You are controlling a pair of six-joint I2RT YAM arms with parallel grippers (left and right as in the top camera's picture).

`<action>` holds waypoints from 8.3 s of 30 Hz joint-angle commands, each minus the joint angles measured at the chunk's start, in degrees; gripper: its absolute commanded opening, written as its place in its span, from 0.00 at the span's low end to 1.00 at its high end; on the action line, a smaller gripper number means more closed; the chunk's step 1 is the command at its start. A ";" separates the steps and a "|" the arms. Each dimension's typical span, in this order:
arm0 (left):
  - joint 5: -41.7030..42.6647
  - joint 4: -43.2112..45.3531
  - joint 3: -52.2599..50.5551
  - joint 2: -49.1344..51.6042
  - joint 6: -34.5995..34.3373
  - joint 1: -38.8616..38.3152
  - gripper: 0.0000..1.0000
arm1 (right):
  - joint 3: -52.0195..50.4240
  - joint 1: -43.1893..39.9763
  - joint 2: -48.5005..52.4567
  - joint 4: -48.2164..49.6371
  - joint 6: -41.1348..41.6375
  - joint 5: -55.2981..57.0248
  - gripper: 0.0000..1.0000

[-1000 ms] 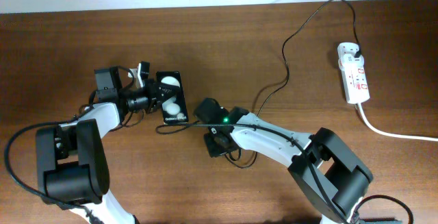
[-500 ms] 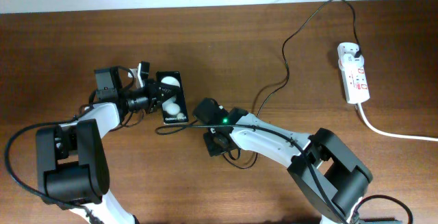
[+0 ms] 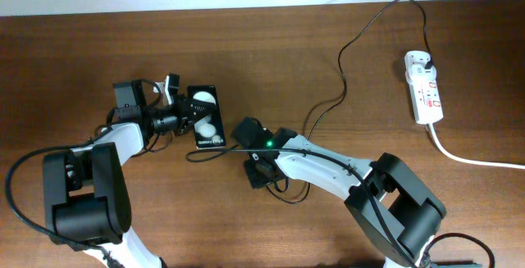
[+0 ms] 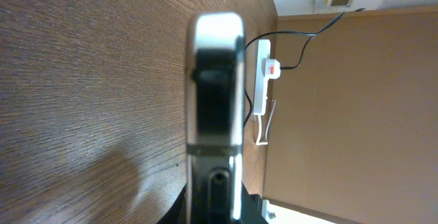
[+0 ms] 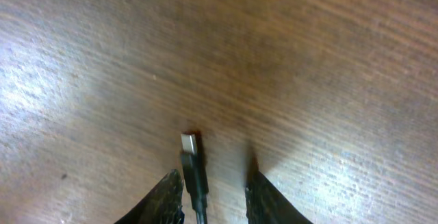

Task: Plug charger to phone and switch on socket

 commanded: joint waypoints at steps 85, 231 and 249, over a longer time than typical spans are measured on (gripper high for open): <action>9.42 2.51 -0.33 -2.05 1.77 0.68 0.00 | -19.30 3.17 -8.96 57.35 19.32 -20.57 0.04; 9.68 17.90 -1.51 -2.05 -14.05 -3.69 0.00 | -33.42 -2.58 -10.21 87.54 23.74 -22.86 0.04; 10.27 17.88 -1.51 -2.05 -15.78 -3.69 0.00 | -33.33 -2.56 -10.21 87.97 23.74 -23.74 0.04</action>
